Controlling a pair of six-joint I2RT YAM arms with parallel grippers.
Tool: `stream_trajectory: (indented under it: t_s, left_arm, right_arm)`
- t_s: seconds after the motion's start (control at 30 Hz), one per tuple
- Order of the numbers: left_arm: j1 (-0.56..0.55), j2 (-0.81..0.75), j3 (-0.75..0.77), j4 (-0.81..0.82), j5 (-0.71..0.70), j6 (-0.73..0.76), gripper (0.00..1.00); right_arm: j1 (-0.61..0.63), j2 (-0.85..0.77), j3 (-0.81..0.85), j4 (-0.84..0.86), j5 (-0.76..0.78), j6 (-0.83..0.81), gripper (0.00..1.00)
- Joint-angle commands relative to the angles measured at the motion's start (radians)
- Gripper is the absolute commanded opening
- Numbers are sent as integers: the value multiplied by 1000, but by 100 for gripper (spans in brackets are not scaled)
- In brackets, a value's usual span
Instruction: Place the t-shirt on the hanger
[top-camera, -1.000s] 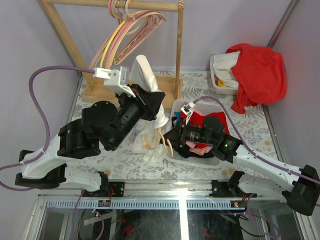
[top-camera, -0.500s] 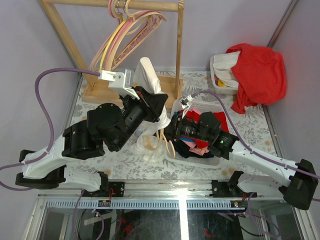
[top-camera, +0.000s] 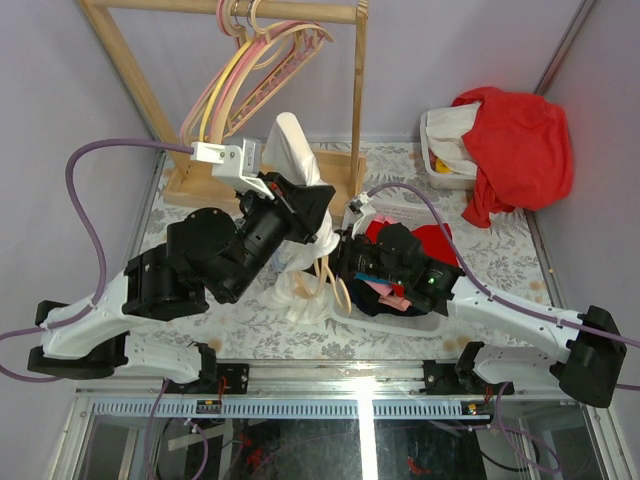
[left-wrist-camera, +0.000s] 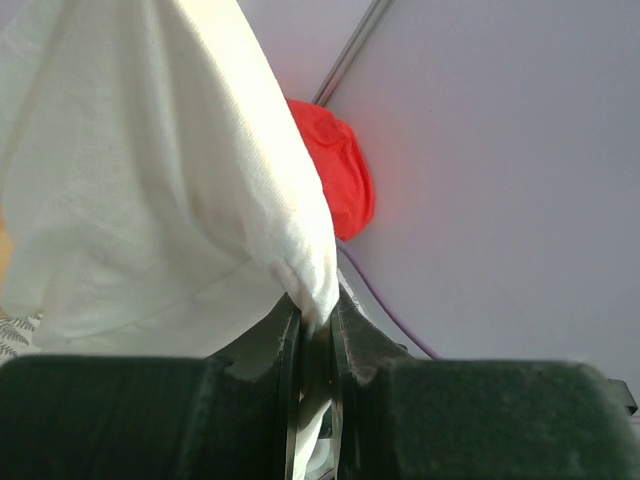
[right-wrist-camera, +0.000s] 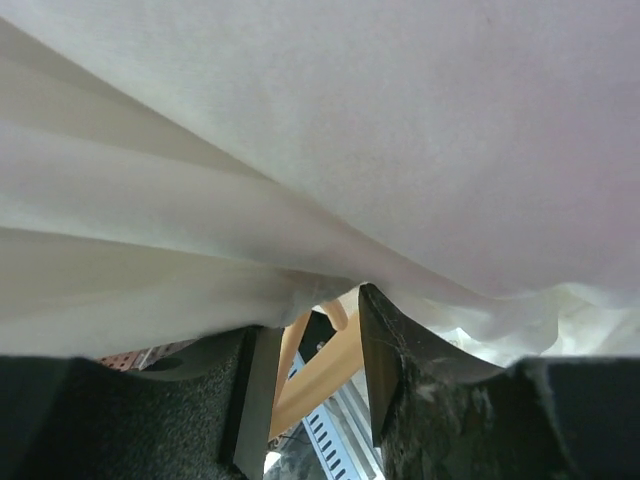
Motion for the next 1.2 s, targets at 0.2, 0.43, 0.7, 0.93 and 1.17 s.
stream_trajectory:
  t_s: [0.2,0.43,0.7,0.93,1.17]
  left_arm:
    - [4,-35,-19,148,-4,9,0]
    - [4,-43,-34,152,5,-1,0]
    - [4,-48,-64,173,11,-7,0]
    - [4,-64,-98,267,26,27,0]
    - [4,-94,-177,544,50,130,0]
  right_arm:
    - [12,-14,48,-8,122,18,33]
    - [12,-16,61,-15,141,23,46]
    - [11,-13,60,18,161,54,40]
    - [13,1,43,-19,137,50,0]
    - [20,-6,-78,0,100,60,0]
